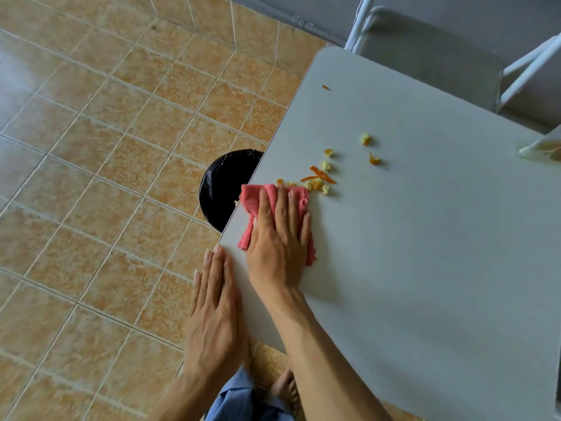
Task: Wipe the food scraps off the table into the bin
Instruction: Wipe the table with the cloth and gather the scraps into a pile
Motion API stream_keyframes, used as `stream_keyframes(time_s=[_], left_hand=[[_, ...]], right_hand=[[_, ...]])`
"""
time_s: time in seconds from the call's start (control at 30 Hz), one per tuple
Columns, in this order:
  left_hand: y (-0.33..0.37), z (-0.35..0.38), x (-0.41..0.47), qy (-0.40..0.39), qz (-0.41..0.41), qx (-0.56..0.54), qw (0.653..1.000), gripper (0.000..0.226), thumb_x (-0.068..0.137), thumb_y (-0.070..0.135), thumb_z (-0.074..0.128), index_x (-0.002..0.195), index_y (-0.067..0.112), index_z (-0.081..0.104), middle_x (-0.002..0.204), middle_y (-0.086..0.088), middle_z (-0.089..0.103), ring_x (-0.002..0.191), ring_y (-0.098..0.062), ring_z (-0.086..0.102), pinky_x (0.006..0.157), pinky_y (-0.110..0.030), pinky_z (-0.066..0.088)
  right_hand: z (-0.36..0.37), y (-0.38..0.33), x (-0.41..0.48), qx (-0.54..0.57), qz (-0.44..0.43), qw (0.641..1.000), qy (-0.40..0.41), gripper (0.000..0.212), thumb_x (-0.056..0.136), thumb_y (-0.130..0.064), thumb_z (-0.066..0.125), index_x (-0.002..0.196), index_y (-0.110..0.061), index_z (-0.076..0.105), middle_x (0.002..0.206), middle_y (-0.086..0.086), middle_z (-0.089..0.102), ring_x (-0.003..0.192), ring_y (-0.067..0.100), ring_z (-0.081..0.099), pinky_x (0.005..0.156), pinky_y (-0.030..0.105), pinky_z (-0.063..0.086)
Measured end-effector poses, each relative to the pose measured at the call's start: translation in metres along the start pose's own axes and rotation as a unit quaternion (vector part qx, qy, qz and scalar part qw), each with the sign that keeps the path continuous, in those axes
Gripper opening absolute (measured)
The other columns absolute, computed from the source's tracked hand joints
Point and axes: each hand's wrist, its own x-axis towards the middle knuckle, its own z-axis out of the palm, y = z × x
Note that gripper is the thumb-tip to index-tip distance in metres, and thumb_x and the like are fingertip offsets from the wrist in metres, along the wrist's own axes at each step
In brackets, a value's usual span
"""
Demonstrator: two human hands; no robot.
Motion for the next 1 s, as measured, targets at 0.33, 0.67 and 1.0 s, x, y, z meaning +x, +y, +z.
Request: stream_keyframes(time_s=[0.33,0.67,1.0], left_hand=[[0.023,0.001,0.02,0.02,-0.004,-0.004,1.0,0.056,0.097,0.013,0.035,0.15,-0.004,0.028,0.161,-0.018,0.021,0.152,-0.022,0.004,0.122,-0.037,0.008],[0.066,0.016,0.103,0.069,0.001,-0.016,0.997,0.057,0.102,0.021,0.029,0.153,-0.004,0.02,0.163,-0.018,0.012,0.153,-0.028,0.007,0.125,-0.037,0.002],[0.083,0.035,0.12,0.064,-0.057,0.037,0.996,0.061,0.101,0.028,0.021,0.154,-0.002,0.013,0.164,-0.016,0.008,0.153,-0.026,0.0,0.124,-0.043,0.005]], right_hand=[[-0.02,0.062,-0.076,-0.043,0.003,0.999,-0.008,0.06,0.099,-0.029,0.042,0.157,-0.016,0.035,0.165,0.01,0.03,0.155,0.029,0.024,0.122,0.053,0.03],[-0.018,0.095,-0.013,-0.08,0.221,0.968,0.082,0.054,0.106,-0.031,0.039,0.154,-0.007,0.038,0.16,0.022,0.037,0.15,0.041,0.031,0.121,0.056,0.026],[-0.019,0.107,0.022,-0.065,0.075,0.993,0.069,0.055,0.106,-0.031,0.041,0.152,-0.002,0.04,0.159,0.022,0.038,0.151,0.041,0.03,0.123,0.055,0.027]])
